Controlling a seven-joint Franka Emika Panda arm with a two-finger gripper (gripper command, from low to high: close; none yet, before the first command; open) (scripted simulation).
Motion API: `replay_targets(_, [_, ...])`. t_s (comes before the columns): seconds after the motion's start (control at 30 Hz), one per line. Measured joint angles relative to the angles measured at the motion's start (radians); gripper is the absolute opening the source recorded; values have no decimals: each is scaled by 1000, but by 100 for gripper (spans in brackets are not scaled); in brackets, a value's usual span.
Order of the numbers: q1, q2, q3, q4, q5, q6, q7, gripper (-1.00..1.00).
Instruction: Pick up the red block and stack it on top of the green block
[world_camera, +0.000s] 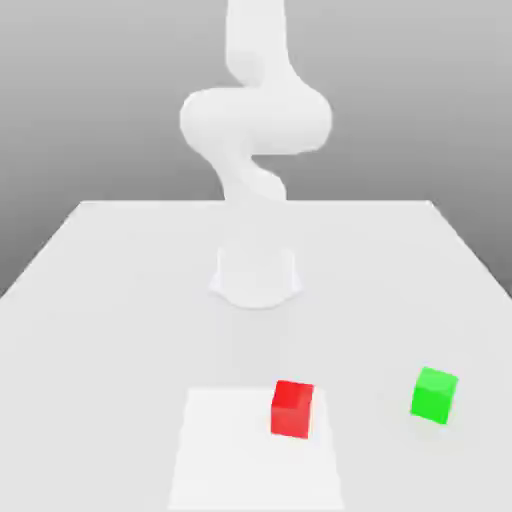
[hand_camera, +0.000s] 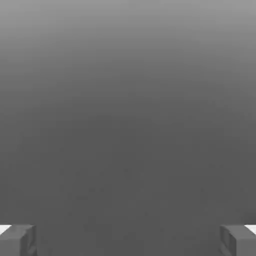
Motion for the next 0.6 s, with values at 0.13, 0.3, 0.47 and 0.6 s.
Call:
replay_targets(0.13, [97,122,-85,-76,36,73,-209,0])
replay_targets(0.3, [211,272,-172,-168,69,161,-454,0])
replay_targets(0.47, [301,422,-226,-260,98,248,-694,0])
replay_targets(0.6, [346,536,-241,-334,102,320,-872,0])
